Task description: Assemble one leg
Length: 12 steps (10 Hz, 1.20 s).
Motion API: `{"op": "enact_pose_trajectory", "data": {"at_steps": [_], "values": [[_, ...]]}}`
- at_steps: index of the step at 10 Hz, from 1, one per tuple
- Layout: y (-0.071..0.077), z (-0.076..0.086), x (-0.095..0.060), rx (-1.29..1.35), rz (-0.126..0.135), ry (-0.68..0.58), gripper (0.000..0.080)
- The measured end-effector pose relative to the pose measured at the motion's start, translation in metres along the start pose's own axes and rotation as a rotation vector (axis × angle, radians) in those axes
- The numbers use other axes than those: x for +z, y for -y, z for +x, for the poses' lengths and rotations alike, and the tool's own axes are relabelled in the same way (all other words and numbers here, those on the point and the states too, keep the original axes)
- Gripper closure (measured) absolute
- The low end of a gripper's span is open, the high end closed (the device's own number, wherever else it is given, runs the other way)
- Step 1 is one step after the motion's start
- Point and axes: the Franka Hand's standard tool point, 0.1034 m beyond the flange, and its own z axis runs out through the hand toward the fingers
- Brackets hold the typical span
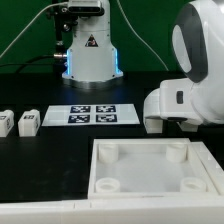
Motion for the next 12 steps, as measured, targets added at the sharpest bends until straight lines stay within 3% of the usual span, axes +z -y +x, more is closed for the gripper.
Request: {"op": "enact_pose_trajectory", "data": {"at_steps": [1, 2, 4, 5, 7, 9, 10, 12], "values": [[-0.001, 0.000, -0.001, -0.004, -0.002, -0.002, 0.0509], [-0.004, -0.001, -0.007, -0.031, -0.021, -0.023, 0.0508], [-0.012, -0.010, -0.032, -0.093, -0.042, -0.090, 0.0508], [-0.017, -0.014, -0.053, -0.126, -0.042, -0.147, 0.0508], [-0.032, -0.022, -0.090, -0.149, -0.019, -0.335, 0.0508], [-0.043, -0.027, -0.117, -0.178, 0.000, -0.565, 0.0508], [-0.048, -0.032, -0.134, -0.174, 0.022, -0.699, 0.0508], [-0.048, -0.036, -0.143, -0.180, 0.052, -0.900, 0.0508]]}}
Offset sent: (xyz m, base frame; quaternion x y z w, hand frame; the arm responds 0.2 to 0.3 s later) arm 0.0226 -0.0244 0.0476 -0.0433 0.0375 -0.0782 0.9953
